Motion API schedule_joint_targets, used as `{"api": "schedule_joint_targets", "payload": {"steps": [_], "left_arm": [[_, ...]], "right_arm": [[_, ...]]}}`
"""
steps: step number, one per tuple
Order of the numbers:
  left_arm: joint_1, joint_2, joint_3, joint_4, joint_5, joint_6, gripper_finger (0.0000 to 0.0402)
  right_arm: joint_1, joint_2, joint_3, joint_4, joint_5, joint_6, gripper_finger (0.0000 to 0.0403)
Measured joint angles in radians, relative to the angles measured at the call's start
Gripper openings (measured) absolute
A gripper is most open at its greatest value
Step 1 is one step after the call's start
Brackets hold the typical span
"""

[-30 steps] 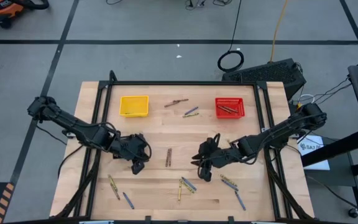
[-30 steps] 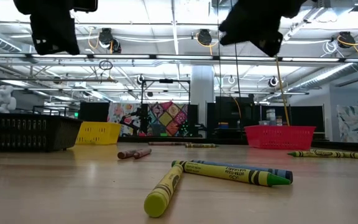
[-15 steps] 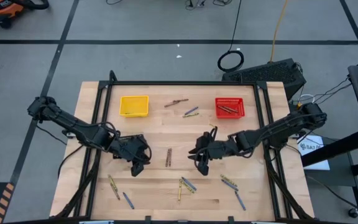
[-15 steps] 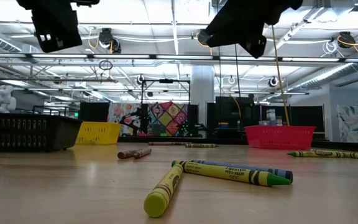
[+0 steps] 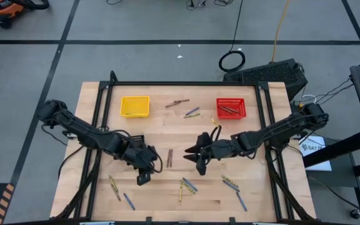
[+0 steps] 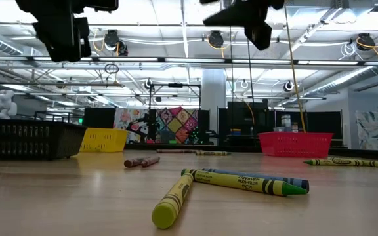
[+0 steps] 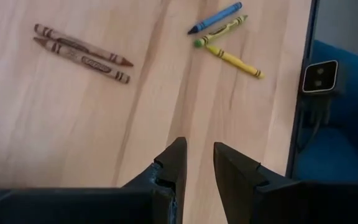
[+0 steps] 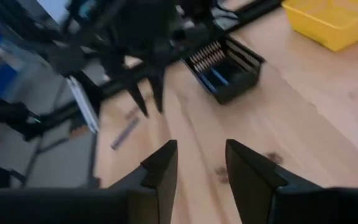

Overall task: Sort crayons
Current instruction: Put the green crayon into the yellow bin

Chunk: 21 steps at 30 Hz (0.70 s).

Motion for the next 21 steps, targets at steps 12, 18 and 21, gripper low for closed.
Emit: {"api": "schedule_joint_targets", "payload": {"steps": [12, 18, 21], "left_arm": [[0.0, 0.005, 0.139, -0.403, -0.002, 0.05, 0.0084], [-0.019, -0.011, 0.142, -0.613, -0.042, 0.078, 0.0084], [-0.038, -0.019, 0.142, -0.688, -0.072, 0.104, 0.0084]], "right_arm": [[0.013, 0.139, 0.296, -0.19, 0.0, -0.108, 0.0123], [0.015, 0.255, 0.422, -0.388, 0.0, -0.011, 0.0123], [0.016, 0.294, 0.437, -0.437, -0.008, 0.091, 0.0123]]}}
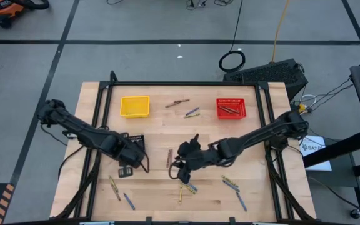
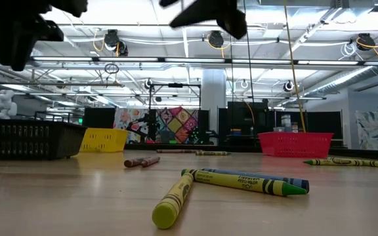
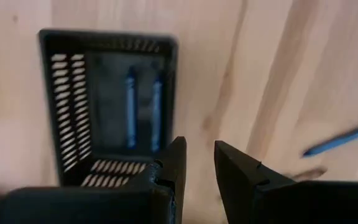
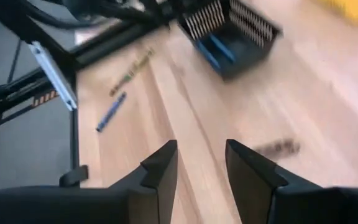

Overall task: Sort crayons
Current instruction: Put the green crayon into the yellow bin

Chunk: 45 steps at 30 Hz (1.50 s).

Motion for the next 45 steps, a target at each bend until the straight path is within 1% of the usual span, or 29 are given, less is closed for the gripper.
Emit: {"api": "schedule_joint_targets", "payload": {"steps": [3, 6, 11, 15, 19, 23, 27, 30, 36, 38, 41, 45], "left_arm": [[-0.019, -0.01, 0.0, -0.038, -0.011, 0.029, 0.0084], [-0.028, -0.022, 0.0, -0.041, -0.011, 0.08, 0.0084], [-0.036, -0.042, 0.0, -0.071, -0.012, 0.147, 0.0084], [-0.036, -0.047, 0.0, -0.101, -0.015, 0.172, 0.0084], [-0.035, -0.046, 0.0, -0.119, -0.016, 0.185, 0.0084], [-0.036, -0.046, 0.0, -0.118, -0.018, 0.185, 0.0084], [-0.036, -0.046, 0.0, -0.116, -0.034, 0.185, 0.0084], [-0.036, -0.046, 0.0, -0.116, -0.041, 0.183, 0.0084], [-0.036, -0.046, -0.001, -0.117, -0.041, 0.175, 0.0084], [-0.036, -0.046, -0.001, -0.117, -0.042, 0.175, 0.0084], [-0.036, -0.046, -0.001, -0.117, -0.042, 0.174, 0.0084], [-0.036, -0.046, -0.001, -0.116, -0.046, 0.151, 0.0084]], "right_arm": [[0.002, 0.024, 0.001, -0.017, -0.05, 0.108, 0.0122], [0.007, 0.048, 0.001, -0.016, -0.098, 0.188, 0.0122], [0.028, 0.081, 0.002, -0.023, -0.099, 0.287, 0.0122], [0.038, 0.105, 0.004, -0.017, -0.099, 0.344, 0.0122], [0.042, 0.136, 0.048, -0.018, -0.099, 0.352, 0.0122], [0.053, 0.172, 0.127, -0.039, -0.109, 0.328, 0.0122], [0.066, 0.207, 0.216, -0.183, -0.124, 0.323, 0.0122], [0.07, 0.22, 0.253, -0.31, -0.123, 0.352, 0.0122], [0.079, 0.22, 0.255, -0.367, -0.128, 0.39, 0.0122], [0.083, 0.22, 0.255, -0.371, -0.152, 0.403, 0.0122], [0.098, 0.22, 0.255, -0.388, -0.16, 0.404, 0.0122], [0.124, 0.22, 0.255, -0.41, -0.152, 0.404, 0.0122]]}}
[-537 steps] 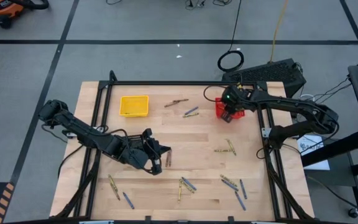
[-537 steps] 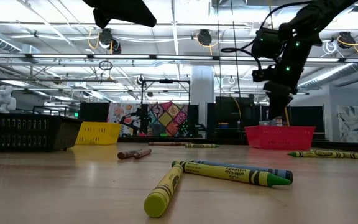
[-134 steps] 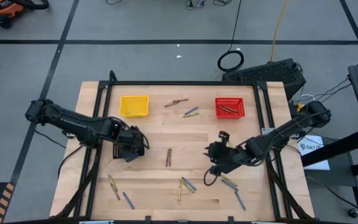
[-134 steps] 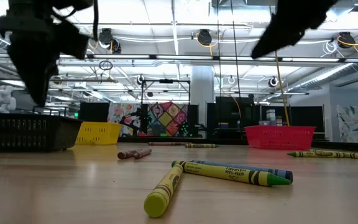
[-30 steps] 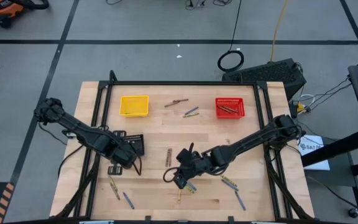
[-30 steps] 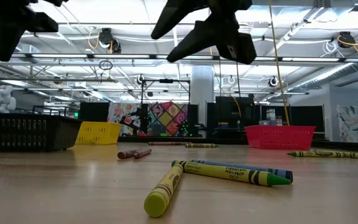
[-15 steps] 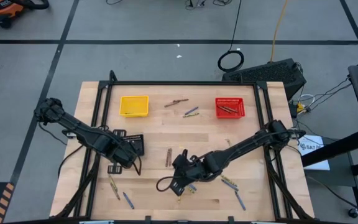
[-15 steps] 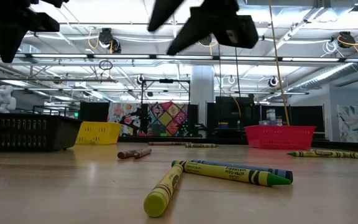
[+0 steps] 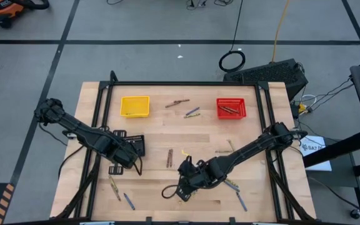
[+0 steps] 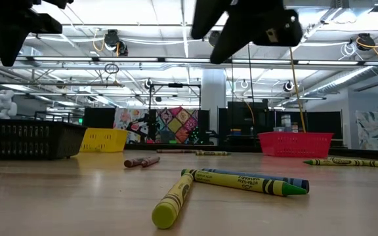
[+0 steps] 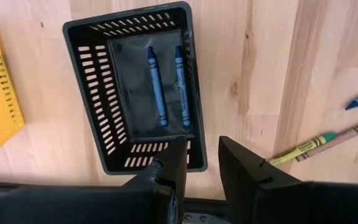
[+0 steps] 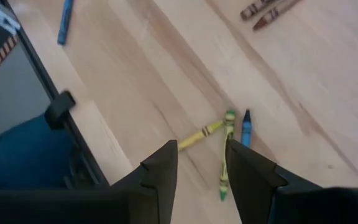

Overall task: Sort crayons
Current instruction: Put the green crayon into the yellow bin

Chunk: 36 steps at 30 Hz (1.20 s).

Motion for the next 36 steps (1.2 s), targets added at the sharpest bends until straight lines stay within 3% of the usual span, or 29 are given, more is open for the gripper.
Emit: {"api": "schedule_joint_targets", "payload": {"steps": [5, 15, 36], "left_arm": [[0.0, 0.0, 0.0, 0.0, -0.015, -0.003, 0.0084], [0.0, 0.001, 0.0, 0.001, -0.018, 0.005, 0.0084], [0.0, 0.001, 0.0, 0.002, -0.022, 0.004, 0.0084]], "right_arm": [[0.017, 0.039, 0.0, -0.008, -0.002, -0.005, 0.0122], [0.016, 0.114, -0.001, 0.054, -0.103, -0.03, 0.0122], [0.02, 0.161, -0.001, 0.057, -0.049, 0.002, 0.0122]]}}
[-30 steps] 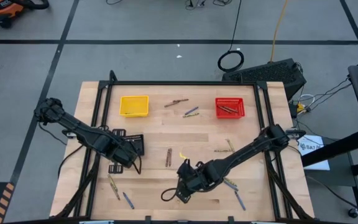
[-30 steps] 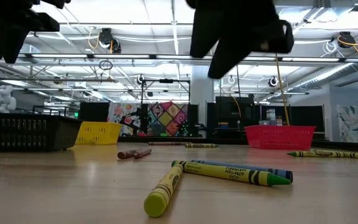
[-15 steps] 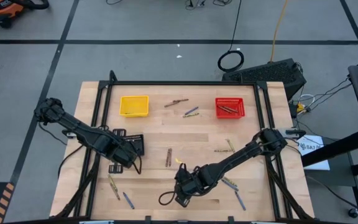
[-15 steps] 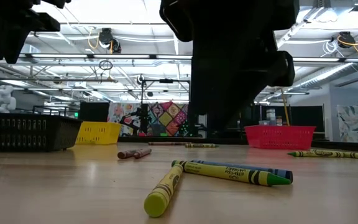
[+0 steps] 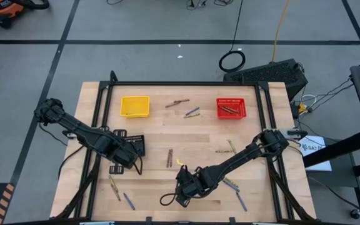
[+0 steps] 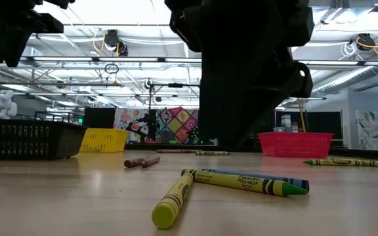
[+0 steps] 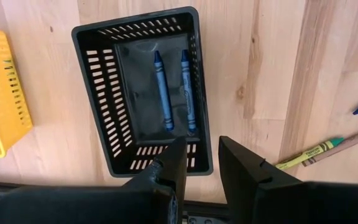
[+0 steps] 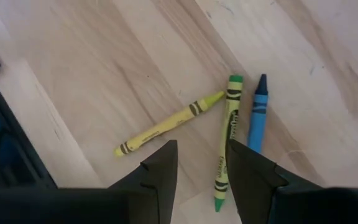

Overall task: Sort crayons
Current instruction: Put the green crayon into the yellow bin

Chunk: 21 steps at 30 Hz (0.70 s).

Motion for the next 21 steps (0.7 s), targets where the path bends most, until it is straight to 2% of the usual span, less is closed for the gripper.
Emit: {"api": "schedule_joint_targets", "payload": {"steps": [21], "left_arm": [[0.0, 0.0, 0.0, 0.006, -0.026, 0.021, 0.0084]], "right_arm": [[0.004, 0.032, 0.0, 0.006, 0.0, 0.025, 0.0122]]}}
